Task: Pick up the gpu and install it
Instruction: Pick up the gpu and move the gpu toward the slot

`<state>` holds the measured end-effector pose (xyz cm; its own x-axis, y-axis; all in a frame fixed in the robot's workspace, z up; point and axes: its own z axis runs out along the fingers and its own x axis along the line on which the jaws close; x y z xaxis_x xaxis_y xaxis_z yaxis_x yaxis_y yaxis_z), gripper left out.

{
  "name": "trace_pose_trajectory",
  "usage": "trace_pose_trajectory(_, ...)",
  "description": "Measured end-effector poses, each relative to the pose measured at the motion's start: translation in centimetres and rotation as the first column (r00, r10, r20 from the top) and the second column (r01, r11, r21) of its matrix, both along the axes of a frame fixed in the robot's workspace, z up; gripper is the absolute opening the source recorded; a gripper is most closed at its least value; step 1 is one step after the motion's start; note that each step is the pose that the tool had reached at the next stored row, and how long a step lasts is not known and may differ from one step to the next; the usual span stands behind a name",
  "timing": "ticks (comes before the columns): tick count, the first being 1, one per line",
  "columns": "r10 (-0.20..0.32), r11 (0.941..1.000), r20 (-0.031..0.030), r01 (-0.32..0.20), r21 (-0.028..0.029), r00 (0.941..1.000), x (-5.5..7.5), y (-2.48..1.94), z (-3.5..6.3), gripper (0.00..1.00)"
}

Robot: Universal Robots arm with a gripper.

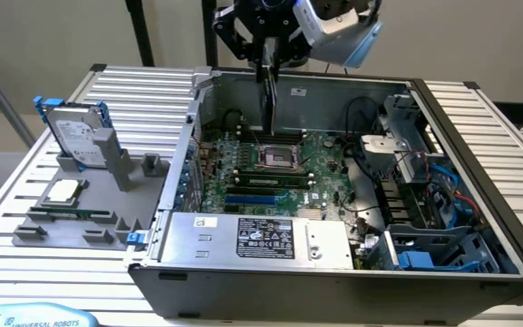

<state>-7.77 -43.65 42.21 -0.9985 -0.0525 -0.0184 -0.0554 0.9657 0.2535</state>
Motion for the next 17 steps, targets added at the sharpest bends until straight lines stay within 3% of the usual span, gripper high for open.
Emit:
trace_pose_trajectory(9, 0.003, 1.0, 0.0001, -0.003, -0.0009, 1.0, 3.9, 0.0, -1.64, 0.26)
trace_pose_trajectory(13, 0.054, 0.9985, -0.0001, -0.054, -0.0039, 0.9985, 4.1, 0.0, -2.3, 0.26)
trace_pose_trajectory(17, 0.126, 0.9921, 0.0, -0.126, -0.0038, 0.9921, 4.1, 0.0, -2.72, 0.26)
